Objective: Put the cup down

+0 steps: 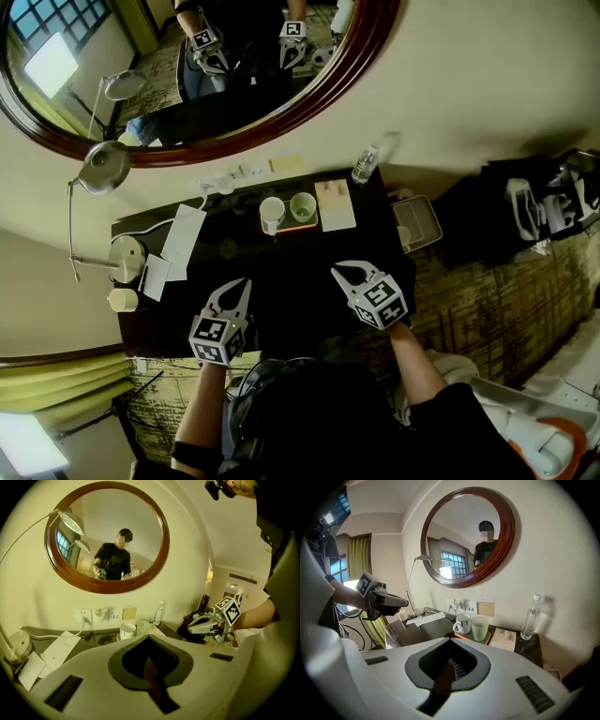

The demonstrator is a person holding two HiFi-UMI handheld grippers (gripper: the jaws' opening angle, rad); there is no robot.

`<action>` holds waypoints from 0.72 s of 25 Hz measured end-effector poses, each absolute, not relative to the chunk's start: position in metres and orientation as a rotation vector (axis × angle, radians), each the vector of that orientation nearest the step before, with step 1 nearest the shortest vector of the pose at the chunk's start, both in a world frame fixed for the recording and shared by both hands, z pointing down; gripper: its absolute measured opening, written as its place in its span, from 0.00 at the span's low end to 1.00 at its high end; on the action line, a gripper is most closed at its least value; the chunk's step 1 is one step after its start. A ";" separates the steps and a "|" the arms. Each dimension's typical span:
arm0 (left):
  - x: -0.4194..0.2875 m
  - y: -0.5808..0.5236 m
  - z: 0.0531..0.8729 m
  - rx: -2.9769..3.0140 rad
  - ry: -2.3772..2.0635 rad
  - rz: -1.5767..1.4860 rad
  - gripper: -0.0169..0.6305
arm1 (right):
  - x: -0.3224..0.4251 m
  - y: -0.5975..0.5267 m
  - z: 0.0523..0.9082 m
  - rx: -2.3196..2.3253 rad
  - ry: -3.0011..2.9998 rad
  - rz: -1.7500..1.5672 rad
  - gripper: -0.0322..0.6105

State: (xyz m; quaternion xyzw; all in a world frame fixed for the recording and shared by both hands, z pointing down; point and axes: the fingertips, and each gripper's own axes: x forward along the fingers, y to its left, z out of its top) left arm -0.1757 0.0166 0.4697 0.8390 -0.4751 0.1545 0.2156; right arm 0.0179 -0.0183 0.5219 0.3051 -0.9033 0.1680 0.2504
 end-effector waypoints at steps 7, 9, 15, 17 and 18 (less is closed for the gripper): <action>-0.171 0.017 0.471 2.327 -1.319 0.447 0.00 | 0.016 -0.019 0.527 0.793 -2.442 0.423 0.07; -0.170 0.018 0.473 2.325 -1.318 0.453 0.01 | 0.017 -0.019 0.529 0.783 -2.430 0.393 0.08; -0.158 0.022 0.486 2.313 -1.304 0.483 0.00 | 0.014 -0.020 0.526 0.724 -2.381 0.281 0.09; -0.150 0.020 0.492 2.310 -1.306 0.494 0.00 | 0.015 -0.023 0.528 0.698 -2.374 0.267 0.11; -0.146 0.019 0.494 2.308 -1.310 0.500 0.00 | 0.014 -0.024 0.528 0.682 -2.374 0.271 0.15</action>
